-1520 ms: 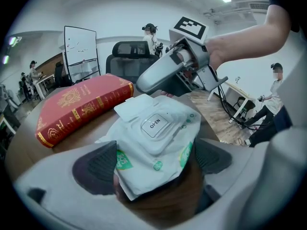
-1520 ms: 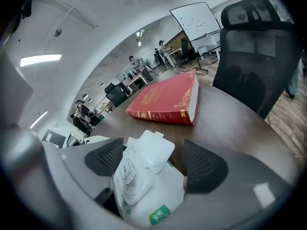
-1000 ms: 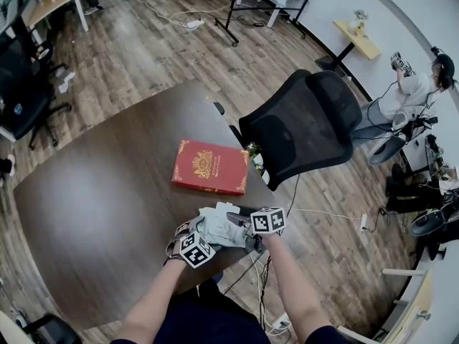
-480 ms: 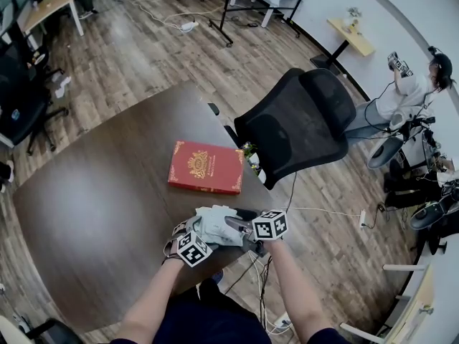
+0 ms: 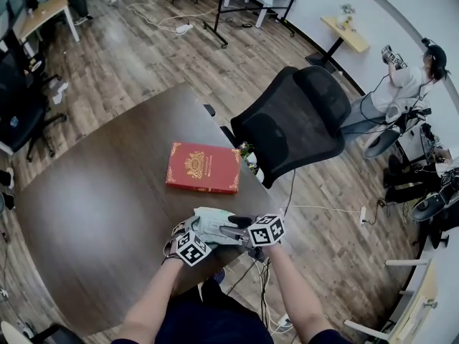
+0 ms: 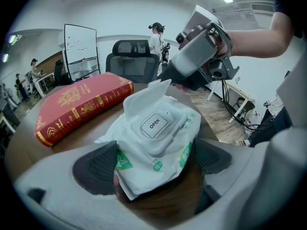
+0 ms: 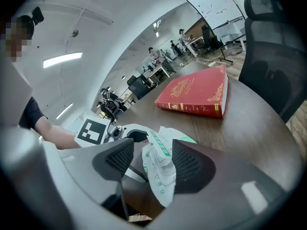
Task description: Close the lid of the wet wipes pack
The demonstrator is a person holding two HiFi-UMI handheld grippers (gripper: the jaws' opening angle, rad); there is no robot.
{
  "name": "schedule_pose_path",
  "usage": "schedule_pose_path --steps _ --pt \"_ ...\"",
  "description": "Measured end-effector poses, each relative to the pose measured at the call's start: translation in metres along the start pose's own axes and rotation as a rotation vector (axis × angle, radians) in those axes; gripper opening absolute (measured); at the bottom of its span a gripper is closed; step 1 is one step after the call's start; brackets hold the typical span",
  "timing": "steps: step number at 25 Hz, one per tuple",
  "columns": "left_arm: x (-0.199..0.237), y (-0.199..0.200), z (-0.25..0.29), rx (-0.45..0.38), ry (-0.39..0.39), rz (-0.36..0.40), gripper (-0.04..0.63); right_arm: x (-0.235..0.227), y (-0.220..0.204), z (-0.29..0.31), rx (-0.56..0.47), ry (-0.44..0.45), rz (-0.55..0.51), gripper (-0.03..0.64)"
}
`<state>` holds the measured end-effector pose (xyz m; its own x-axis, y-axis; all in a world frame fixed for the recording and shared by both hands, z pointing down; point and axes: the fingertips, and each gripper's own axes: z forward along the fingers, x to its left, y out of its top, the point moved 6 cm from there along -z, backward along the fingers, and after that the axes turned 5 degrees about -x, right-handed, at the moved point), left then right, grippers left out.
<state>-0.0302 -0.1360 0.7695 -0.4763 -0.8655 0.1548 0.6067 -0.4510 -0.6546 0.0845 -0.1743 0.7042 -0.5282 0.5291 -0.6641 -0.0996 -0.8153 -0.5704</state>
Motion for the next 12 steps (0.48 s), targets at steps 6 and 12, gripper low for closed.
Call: schedule_pose_path --steps 6,12 --pt "0.0 -0.001 0.002 0.0 0.003 -0.003 0.5 0.002 -0.012 0.012 0.049 -0.054 0.015 0.255" --pt "0.0 -0.001 0.003 0.0 0.006 -0.001 0.5 0.003 -0.015 0.024 0.088 -0.112 -0.002 0.224"
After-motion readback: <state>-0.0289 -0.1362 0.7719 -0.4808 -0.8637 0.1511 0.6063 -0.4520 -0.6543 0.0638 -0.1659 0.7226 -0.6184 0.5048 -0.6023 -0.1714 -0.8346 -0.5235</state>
